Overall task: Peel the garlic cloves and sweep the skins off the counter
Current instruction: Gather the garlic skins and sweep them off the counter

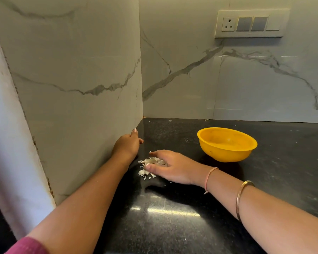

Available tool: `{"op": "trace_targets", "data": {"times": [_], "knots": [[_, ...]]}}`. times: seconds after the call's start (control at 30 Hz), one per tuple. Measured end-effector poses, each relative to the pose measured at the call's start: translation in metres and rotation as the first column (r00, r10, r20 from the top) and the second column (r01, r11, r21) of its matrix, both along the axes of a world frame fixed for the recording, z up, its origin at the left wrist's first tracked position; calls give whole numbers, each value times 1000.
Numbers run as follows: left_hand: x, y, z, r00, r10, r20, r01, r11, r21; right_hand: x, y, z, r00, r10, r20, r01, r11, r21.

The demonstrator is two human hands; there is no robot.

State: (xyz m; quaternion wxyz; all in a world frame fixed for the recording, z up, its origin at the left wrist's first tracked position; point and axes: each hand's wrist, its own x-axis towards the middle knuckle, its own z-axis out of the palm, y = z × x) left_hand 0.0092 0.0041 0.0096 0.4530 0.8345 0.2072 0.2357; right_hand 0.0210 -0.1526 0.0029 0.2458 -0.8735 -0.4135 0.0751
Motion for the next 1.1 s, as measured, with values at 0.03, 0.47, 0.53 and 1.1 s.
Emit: {"op": "trace_targets", "data": {"times": [0.03, 0.47, 0.53, 1.1], "knots": [[1, 0, -1, 1000, -2, -24, 1, 999, -36, -2, 3, -1, 1000, 17, 25, -17, 1000, -5], [-1, -2, 8, 972, 146, 185, -120, 982, -147, 11, 42, -12, 980, -28, 197, 36, 999, -36], [-1, -3, 8, 967, 147, 206, -117, 981, -152, 18, 50, -11, 981, 9, 196, -1, 999, -42], [0, -1, 8, 965, 112, 235, -62, 976, -209, 15, 6, 22, 995, -60, -77, 79, 957, 281]]}}
